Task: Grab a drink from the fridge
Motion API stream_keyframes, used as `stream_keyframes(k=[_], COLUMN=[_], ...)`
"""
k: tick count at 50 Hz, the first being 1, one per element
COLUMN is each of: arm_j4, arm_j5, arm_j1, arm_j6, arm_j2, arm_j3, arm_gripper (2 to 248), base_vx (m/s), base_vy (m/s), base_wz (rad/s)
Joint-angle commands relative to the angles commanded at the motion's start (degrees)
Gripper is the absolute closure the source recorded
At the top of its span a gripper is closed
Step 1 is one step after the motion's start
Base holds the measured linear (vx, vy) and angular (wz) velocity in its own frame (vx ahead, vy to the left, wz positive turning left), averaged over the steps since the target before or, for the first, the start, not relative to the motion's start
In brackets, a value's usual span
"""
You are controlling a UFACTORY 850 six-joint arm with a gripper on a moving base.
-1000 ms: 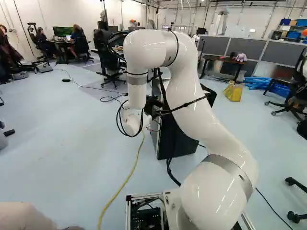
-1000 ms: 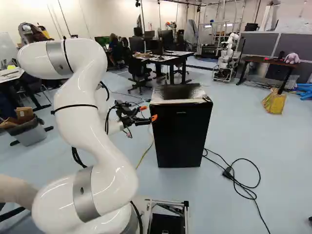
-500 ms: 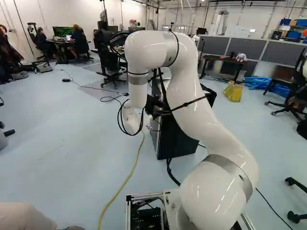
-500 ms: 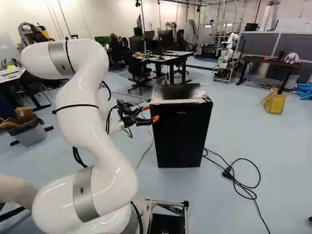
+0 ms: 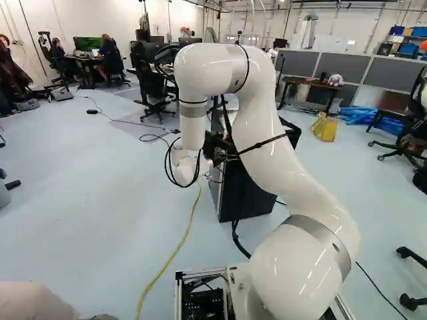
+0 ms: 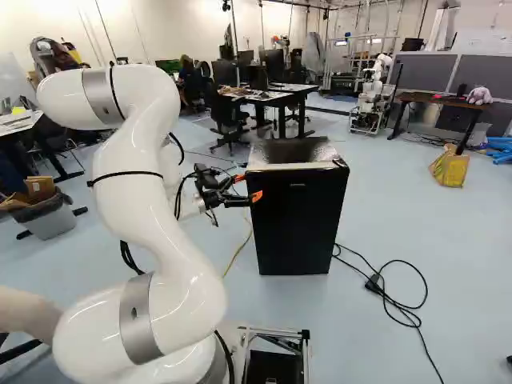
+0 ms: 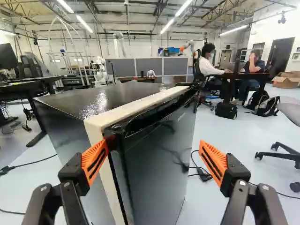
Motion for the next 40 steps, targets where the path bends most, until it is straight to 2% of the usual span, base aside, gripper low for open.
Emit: stream_keyframes(k=[23, 40], arm_j4=[2.61, 4.73], arm_j5=[0.00, 0.00], arm_j1=[0.08, 1.50], arm_j6=[0.00, 0.00], arm_j2=[0.12, 1.60], arm_j3=[0.28, 4.01], arm_gripper=[3, 3], base_vx=[0.000, 0.000], base_vy=[0.000, -0.001], base_wz=[0.000, -0.004])
